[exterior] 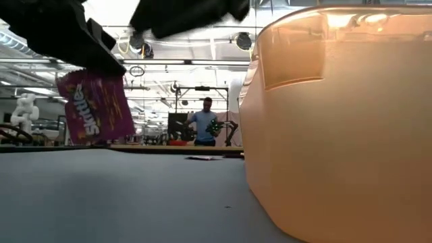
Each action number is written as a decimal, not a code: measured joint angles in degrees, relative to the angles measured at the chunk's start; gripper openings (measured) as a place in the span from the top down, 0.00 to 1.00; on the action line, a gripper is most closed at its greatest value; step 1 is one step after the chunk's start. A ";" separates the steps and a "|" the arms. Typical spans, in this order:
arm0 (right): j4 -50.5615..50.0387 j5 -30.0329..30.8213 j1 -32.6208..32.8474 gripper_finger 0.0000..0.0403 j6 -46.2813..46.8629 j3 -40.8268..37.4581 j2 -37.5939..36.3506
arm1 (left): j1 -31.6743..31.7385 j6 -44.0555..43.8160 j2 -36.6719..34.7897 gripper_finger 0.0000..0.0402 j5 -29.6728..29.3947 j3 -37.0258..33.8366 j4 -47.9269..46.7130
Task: Sort candy
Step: Put the purple candy pack into the transparent bin
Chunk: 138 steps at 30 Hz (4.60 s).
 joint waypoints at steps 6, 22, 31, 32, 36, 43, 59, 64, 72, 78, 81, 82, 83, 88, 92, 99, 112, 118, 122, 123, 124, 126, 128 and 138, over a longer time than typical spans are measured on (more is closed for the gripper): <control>1.17 -3.68 -3.54 0.53 0.57 -0.07 2.42 | -1.70 3.49 -1.38 1.00 0.09 0.05 2.31; 6.21 -9.52 -5.97 0.67 -3.50 -0.04 3.29 | -3.28 11.21 -3.31 1.00 1.31 0.12 9.86; 4.19 -8.14 -5.93 0.97 -5.70 -0.04 2.55 | -3.71 14.46 -3.29 0.96 1.18 0.12 9.62; 3.17 -7.98 -5.86 0.98 -5.43 -0.04 2.08 | -3.97 14.73 -3.29 0.95 0.22 0.12 9.72; -2.10 -7.69 -5.48 0.99 -3.64 -0.04 -0.65 | -5.43 15.77 -3.31 0.86 -4.88 0.14 9.63; -8.14 -7.80 -4.66 1.00 -0.23 -0.04 -3.46 | -6.58 15.57 -3.31 0.71 -6.55 0.14 10.03; -8.61 -7.99 -4.68 1.00 -0.13 0.00 -3.49 | -4.46 14.88 0.81 0.72 -7.67 0.14 16.41; -8.60 -7.99 -4.68 1.00 -0.13 0.00 -3.49 | -4.50 17.66 2.40 0.92 -7.70 0.14 20.07; -9.02 -7.95 -4.53 0.96 0.25 0.00 -3.49 | -4.50 18.66 2.74 0.99 -7.79 0.14 20.89; -15.19 -6.61 -3.18 0.80 3.13 -0.02 -6.60 | -4.29 18.67 1.99 0.99 -9.98 0.14 26.78; -20.93 -3.21 -1.76 0.72 6.28 -0.02 -8.94 | -4.24 18.10 0.14 0.99 -13.57 0.14 30.06; -23.39 -1.62 -1.05 0.70 7.51 -0.02 -9.68 | -4.24 17.44 -0.52 0.99 -15.90 0.14 31.51; -25.70 0.24 -0.26 0.68 8.77 -0.02 -10.30 | -4.18 17.47 -1.02 0.99 -17.79 0.14 33.11; -36.22 9.88 4.68 0.64 15.92 0.00 -11.71 | -3.78 24.63 -1.50 0.99 -16.24 0.13 44.36; -38.57 15.57 8.23 0.64 16.88 0.00 -11.69 | -1.95 25.04 -1.46 1.00 -8.65 0.12 49.65; -38.59 23.96 11.43 0.64 15.03 0.00 -11.69 | 0.54 31.65 -1.46 1.00 0.05 0.12 53.90; -34.39 21.80 13.04 0.64 4.13 0.00 -11.64 | 0.09 74.29 -1.41 1.00 20.25 0.12 40.54; -28.30 21.94 12.20 0.64 1.31 0.00 -11.62 | 0.37 64.90 -1.39 1.00 16.13 0.10 47.77; -22.28 22.13 10.32 0.64 1.40 0.00 -11.62 | 1.16 49.90 -1.41 1.00 5.12 0.10 58.03; -20.54 22.18 9.78 0.64 1.39 0.00 -11.62 | 1.37 46.34 -1.41 1.00 3.31 0.10 59.78; -19.03 22.28 9.28 0.64 1.30 0.00 -11.74 | 1.61 42.81 -1.47 1.00 2.32 0.10 60.69; -16.45 22.28 8.24 0.64 1.12 0.00 -11.93 | 2.29 36.99 -1.50 1.00 1.63 0.10 60.93; -15.06 22.91 7.44 0.64 1.14 0.00 -12.20 | 2.73 33.58 -1.48 1.00 1.44 0.10 60.66; -14.77 21.57 5.61 0.64 3.87 0.00 -15.47 | 2.86 32.14 -1.46 1.00 3.38 0.10 58.03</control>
